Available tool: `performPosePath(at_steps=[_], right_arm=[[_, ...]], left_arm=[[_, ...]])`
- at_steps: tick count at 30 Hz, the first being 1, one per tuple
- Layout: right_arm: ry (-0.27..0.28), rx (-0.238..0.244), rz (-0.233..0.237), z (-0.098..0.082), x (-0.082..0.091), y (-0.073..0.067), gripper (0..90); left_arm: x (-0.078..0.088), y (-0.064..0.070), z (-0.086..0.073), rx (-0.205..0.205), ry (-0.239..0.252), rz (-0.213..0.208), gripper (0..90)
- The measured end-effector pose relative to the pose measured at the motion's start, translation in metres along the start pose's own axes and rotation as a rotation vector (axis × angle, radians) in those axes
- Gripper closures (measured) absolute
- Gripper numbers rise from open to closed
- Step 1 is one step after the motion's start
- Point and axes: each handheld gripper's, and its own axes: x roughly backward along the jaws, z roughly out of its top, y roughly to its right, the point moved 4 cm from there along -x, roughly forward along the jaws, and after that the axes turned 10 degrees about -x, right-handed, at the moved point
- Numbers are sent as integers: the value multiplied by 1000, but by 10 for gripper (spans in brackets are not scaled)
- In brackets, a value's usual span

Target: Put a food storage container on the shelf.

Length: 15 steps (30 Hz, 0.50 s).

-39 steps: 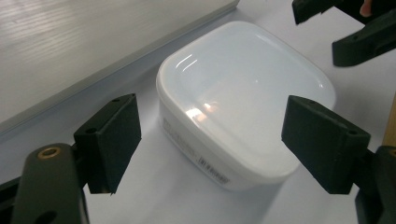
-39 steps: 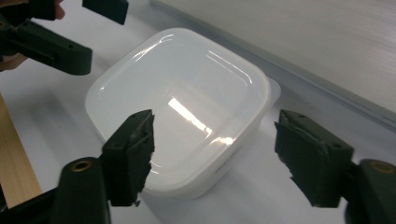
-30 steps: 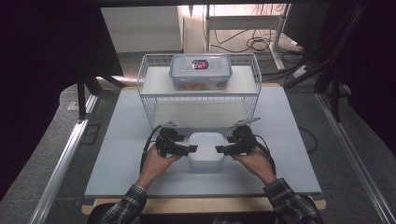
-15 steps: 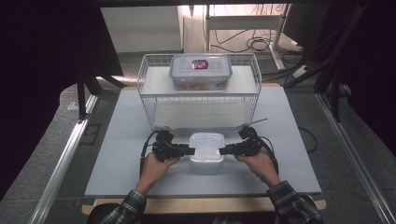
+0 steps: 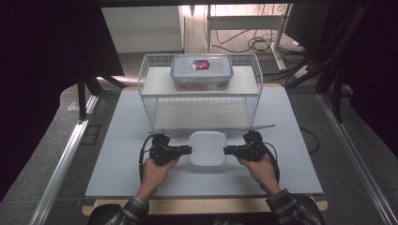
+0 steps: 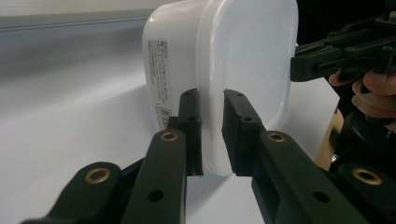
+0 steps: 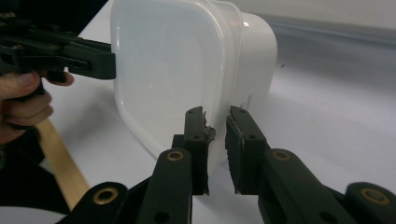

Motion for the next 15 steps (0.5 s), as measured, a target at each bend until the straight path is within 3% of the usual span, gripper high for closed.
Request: performPosePath(at_steps=[3, 7, 15], right_arm=[[25, 21, -11, 0, 0, -3, 787], [56, 31, 7, 3, 4, -5, 789], [115, 73, 28, 23, 23, -20, 789]], left_arm=[[0, -1, 0, 1, 4, 10, 787], [5, 1, 5, -7, 27, 10, 787], [24, 13, 34, -66, 63, 39, 787]])
